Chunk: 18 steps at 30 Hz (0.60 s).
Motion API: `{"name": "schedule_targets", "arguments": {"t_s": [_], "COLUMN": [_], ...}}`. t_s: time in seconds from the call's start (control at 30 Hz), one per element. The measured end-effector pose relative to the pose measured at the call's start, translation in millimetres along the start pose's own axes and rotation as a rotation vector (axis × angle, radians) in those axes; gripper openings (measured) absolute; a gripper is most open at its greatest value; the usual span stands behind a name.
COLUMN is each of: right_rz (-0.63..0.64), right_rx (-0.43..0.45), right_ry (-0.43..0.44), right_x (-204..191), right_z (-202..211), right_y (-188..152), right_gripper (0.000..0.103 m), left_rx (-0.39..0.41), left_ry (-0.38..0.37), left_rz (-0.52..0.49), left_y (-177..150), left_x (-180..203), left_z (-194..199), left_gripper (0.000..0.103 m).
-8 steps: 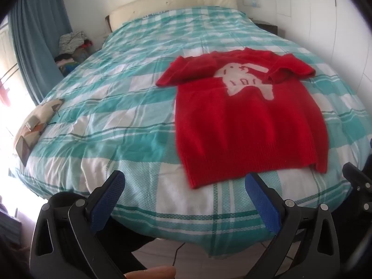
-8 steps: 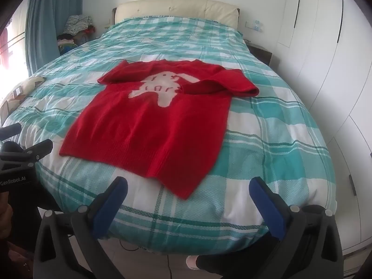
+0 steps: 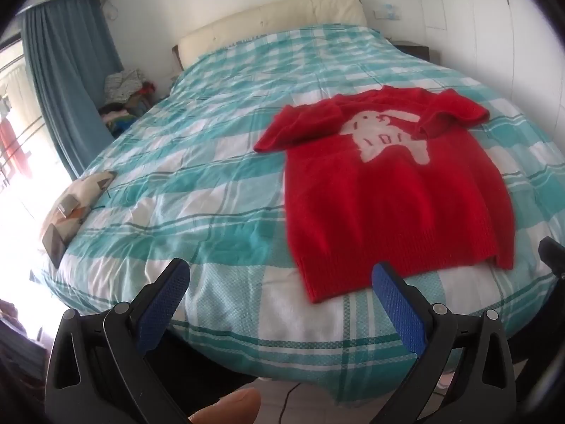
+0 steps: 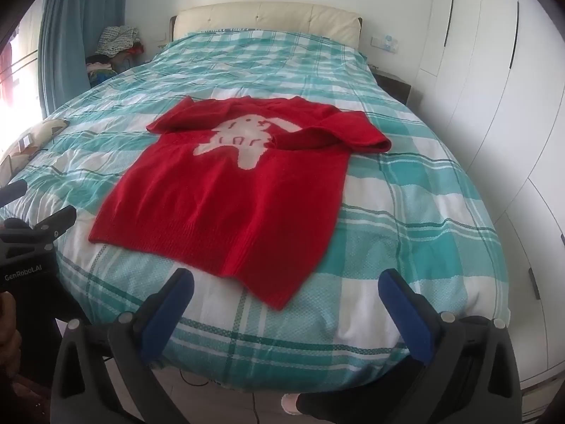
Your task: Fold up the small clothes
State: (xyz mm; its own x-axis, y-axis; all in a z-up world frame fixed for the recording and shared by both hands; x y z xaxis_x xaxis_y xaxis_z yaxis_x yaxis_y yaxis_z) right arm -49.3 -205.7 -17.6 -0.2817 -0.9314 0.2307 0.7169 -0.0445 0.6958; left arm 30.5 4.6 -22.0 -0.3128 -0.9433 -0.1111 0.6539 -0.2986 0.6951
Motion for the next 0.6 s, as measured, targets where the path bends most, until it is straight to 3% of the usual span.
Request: {"name": "schedule_targets", "arguments": {"t_s": [0.2, 0.4, 0.6], "right_rz": [-0.023, 0.001, 0.011], "right_rx": [0.044, 0.070, 0.039], "right_ry": [0.009, -0.010, -0.004], "right_x": [3.6, 3.6, 8.0], "right_z": [8.2, 15.5, 17.1], "right_y": [7.1, 8.1, 3.6], "right_gripper": [0.103, 0.103, 0.103], "left_rx": [-0.043, -0.043, -0.056], "left_ry": [-0.087, -0.097, -0.098], "left_rz": [0.063, 0.085, 0.079], "left_y": [1.7, -3.6, -10.3], "left_x": [-7.6, -8.1, -11.5], "left_z": [-6.8, 3.8, 9.3], "left_gripper": [0.103, 0.103, 0.103]}}
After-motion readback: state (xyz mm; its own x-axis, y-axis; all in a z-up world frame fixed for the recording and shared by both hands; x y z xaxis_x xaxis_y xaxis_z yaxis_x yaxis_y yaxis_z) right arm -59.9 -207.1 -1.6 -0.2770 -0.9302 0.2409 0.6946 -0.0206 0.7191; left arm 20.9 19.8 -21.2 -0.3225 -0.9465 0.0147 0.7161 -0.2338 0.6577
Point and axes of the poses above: each gripper's, at about its wrist camera, not at the fingertips, and z roughly against the way its jaws point, x to its right, y to its top, the point moved 4 cm from there along -z, roughly the way its jaws point, and after that the axes turned 11 degrees about -y, right-handed, at the moved point
